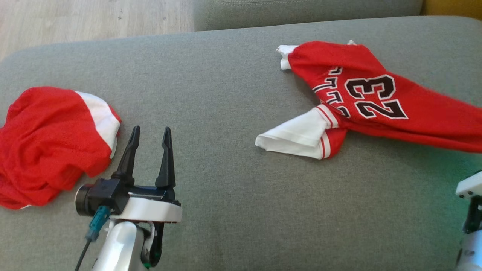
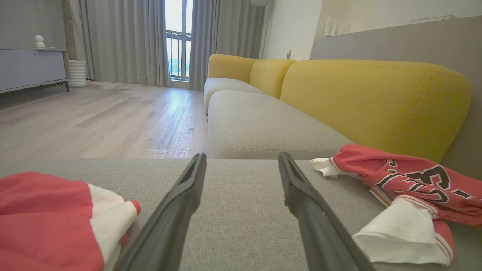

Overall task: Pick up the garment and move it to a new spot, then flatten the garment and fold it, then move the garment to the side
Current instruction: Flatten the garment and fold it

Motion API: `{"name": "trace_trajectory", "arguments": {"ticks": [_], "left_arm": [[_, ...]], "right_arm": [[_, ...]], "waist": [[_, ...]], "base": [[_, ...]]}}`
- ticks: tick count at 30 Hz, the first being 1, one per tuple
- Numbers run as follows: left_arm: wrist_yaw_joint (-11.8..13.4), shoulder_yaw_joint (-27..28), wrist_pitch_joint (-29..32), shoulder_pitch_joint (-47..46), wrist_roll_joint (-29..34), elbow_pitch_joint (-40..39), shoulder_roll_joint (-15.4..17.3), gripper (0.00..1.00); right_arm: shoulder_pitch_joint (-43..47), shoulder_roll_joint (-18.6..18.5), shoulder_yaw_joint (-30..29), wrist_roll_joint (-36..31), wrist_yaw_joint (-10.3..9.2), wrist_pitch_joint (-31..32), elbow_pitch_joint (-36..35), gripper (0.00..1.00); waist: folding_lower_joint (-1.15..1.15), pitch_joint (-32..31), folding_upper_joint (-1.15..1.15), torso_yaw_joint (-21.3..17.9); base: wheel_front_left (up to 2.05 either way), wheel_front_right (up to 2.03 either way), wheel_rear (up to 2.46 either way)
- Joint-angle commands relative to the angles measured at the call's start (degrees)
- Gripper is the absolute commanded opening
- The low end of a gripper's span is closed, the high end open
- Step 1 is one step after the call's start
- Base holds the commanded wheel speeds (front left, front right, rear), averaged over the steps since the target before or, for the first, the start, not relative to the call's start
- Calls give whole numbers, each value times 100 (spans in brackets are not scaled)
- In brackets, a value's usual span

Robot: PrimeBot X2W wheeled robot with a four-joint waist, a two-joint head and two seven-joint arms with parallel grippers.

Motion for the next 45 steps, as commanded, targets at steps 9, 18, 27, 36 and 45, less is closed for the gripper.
{"name": "trace_trajectory", "arguments": {"ticks": [9,18,27,36,45], "left_arm": [[-33,185,-46,13,32,-126,8,100],[-22,174,-46,135,-1,-182,6,100],[-7,62,-46,248,-41,-183,5,100],[13,-78,-46,155,-98,-165,5,100],[54,-288,-46,-21,-242,-100,5,100]], "right_arm": [[-113,-23,646,135,44,-173,-132,100],[768,-23,2745,1633,44,-249,-931,100],[1481,-23,3893,2281,44,-251,-1200,100],[1123,-23,4767,3002,44,197,-1165,100],[415,-23,5168,3837,44,882,-422,100]], "waist": [[0,-160,0,-20],[0,-339,0,-28],[0,-418,0,20],[0,-229,0,214],[0,62,0,624]], "base": [[0,0,0],[0,0,0],[0,0,0],[0,0,0],[0,0,0]]}}
